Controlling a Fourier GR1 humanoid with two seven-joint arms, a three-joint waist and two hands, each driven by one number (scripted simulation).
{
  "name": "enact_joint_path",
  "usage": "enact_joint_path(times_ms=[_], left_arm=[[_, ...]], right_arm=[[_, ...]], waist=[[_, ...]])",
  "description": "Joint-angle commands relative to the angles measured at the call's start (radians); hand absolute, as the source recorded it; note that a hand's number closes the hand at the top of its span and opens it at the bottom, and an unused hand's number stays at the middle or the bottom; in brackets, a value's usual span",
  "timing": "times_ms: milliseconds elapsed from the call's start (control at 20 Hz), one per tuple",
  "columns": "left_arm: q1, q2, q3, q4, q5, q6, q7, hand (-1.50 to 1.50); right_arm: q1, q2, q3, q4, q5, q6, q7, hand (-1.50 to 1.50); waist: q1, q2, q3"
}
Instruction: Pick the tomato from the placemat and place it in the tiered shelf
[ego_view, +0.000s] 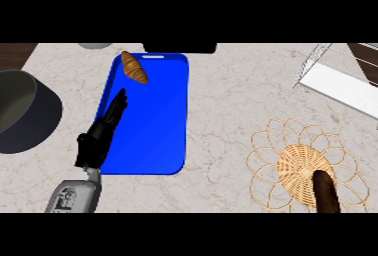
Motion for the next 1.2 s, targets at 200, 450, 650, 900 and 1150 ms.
enact_joint_path(times_ms=[200,450,650,900,1150], left_arm=[[0.016,0.006,-0.007,-0.052,0.000,-0.008,0.047,0.00],[-0.017,0.019,0.026,0.056,0.004,-0.011,-0.038,0.00],[-0.034,0.026,0.036,0.013,0.007,-0.006,0.010,0.00],[-0.004,0.023,0.023,-0.027,0.013,-0.017,0.015,0.00],[-0.053,0.030,0.052,0.010,0.035,-0.024,0.037,0.00]], right_arm=[[0.081,0.035,0.007,-0.030,0.074,-0.079,0.180,-1.50],[0.056,-0.012,-0.044,-0.116,-0.068,-0.050,0.070,-1.50],[0.074,0.010,-0.042,-0.199,-0.159,0.005,0.041,-1.50],[0.035,0.018,-0.011,-0.260,-0.195,0.064,0.063,-1.50],[0.013,-0.024,-0.068,-0.360,-0.254,-0.010,0.066,-1.50]], waist=[[-0.009,-0.005,0.001],[-0.016,-0.003,0.001],[-0.016,-0.006,0.001],[-0.011,-0.007,0.000],[-0.023,-0.010,0.001]])
